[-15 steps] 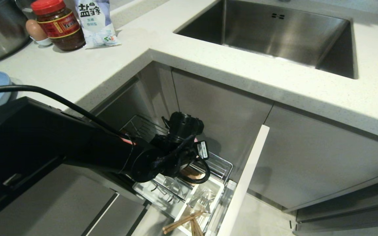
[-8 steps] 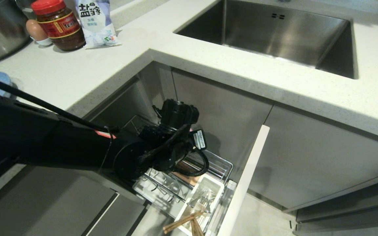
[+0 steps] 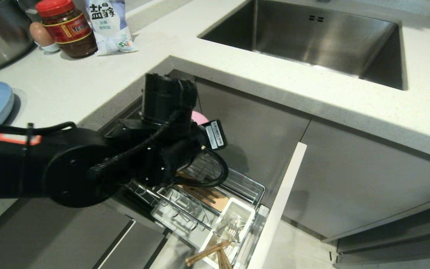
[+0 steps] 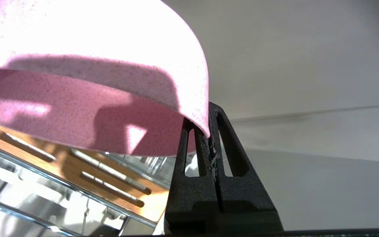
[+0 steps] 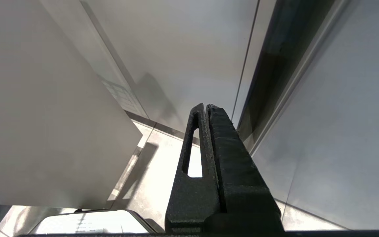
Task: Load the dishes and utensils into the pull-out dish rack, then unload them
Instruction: Take the bowl out of the cupboard
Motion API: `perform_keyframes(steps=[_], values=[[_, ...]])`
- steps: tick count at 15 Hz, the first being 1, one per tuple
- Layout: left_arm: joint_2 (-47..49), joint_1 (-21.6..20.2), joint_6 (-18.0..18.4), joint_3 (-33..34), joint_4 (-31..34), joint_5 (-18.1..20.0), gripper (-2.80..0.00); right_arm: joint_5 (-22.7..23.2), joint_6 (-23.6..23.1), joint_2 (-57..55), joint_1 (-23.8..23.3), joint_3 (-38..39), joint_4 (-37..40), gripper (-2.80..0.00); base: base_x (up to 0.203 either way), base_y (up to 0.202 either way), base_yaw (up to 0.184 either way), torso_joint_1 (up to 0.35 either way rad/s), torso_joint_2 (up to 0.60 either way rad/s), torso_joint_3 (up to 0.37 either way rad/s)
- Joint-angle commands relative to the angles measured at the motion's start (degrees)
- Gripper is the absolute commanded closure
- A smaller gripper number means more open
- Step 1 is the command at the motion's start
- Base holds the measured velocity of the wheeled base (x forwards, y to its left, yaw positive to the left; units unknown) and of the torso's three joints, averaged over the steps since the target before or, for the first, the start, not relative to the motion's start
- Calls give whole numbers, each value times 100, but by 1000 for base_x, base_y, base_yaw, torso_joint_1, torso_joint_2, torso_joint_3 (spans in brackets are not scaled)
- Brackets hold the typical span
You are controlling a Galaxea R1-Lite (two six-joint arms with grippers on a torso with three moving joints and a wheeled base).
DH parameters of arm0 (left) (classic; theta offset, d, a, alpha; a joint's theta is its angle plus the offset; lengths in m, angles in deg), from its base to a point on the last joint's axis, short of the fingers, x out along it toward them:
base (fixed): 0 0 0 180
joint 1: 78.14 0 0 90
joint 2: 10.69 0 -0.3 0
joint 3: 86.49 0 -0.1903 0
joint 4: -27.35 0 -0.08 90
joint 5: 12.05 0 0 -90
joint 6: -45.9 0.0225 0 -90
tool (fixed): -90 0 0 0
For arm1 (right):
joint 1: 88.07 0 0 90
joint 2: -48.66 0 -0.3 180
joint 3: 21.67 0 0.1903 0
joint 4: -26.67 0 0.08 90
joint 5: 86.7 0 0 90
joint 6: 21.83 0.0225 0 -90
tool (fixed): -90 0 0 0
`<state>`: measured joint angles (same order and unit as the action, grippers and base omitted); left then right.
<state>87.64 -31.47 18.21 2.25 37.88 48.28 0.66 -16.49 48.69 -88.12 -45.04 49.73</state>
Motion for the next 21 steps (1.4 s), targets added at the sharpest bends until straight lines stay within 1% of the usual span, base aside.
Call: perform_keyframes(steps=[1,4,7,8,9,12,15,16,17,19,21], values=[[-964,241,129,70,-10,-174,0,-4,2,24,1,0,-5,0,0,0,0,0,0,0],[-1796,535,604,111,-31,-620,0,-3,2,24,3,0,-5,0,0,0,0,0,0,0],[-2520,583,1188,126,-113,-770,0,-1,2,24,4,0,-5,0,0,0,0,0,0,0],[-2729,573,1505,132,-217,-819,0,-9,2,24,5,0,-5,0,0,0,0,0,0,0],[-2903,527,1878,148,-338,-895,0,-2,2,24,-4,0,-5,0,0,0,0,0,0,0],[-3331,49,2834,202,-570,-950,0,-2,2,24,1,0,-5,0,0,0,0,0,0,0],[-3699,-323,3601,307,-600,-926,0,-2,2,24,-3,0,-5,0,0,0,0,0,0,0],[-3753,-597,3690,312,-598,-888,0,0,2,24,4,0,-5,0,0,0,0,0,0,0],[-3807,-1075,3760,294,-597,-770,0,0,2,24,-2,0,-5,0,0,0,0,0,0,0],[-3949,-2229,3844,212,-556,-309,0,-7,2,24,-4,0,-5,0,0,0,0,0,0,0],[-4093,-3382,3888,155,-344,84,0,-3,2,24,-2,0,-5,0,0,0,0,0,0,0]])
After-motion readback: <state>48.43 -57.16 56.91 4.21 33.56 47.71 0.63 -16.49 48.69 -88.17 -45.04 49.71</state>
